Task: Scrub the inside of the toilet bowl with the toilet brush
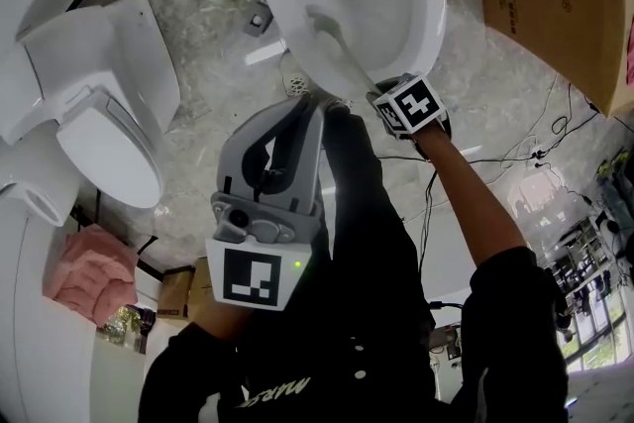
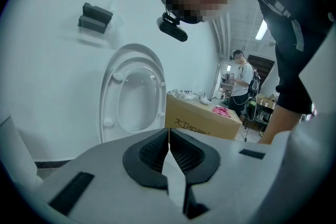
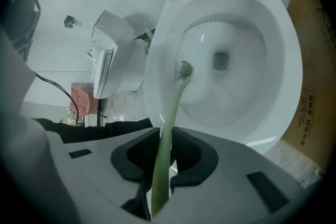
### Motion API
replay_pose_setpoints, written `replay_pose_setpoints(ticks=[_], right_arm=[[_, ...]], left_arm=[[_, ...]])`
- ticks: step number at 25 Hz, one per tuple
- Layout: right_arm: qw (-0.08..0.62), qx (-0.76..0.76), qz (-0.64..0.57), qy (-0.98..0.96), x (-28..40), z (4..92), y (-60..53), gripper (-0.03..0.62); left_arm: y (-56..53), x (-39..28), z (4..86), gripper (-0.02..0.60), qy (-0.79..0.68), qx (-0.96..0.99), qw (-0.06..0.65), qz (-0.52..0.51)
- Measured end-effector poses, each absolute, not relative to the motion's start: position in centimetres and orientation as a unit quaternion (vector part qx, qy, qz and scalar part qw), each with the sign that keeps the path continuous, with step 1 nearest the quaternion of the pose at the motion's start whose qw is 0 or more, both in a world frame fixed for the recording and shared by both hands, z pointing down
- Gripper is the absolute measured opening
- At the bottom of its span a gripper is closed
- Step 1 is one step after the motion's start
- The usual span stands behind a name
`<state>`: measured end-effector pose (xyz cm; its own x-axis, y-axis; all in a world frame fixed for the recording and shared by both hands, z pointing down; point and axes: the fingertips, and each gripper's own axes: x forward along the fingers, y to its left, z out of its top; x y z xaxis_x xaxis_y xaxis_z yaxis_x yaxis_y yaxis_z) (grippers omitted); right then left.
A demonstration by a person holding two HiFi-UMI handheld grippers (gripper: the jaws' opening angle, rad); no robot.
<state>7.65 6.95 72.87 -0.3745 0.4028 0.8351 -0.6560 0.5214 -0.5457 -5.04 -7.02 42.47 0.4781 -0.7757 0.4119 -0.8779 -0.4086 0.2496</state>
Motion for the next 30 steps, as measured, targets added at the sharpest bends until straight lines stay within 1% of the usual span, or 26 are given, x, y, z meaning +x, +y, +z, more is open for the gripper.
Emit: replay_pose_setpoints(ticks=[30], right_arm=[[0.448,0.191,0.515,-0.705,1.9,74.6,-1.8,0.086]], left_arm=[[-7.7,-5.4,43.0,0.032,-0.494,0.831,0.225,0.123]])
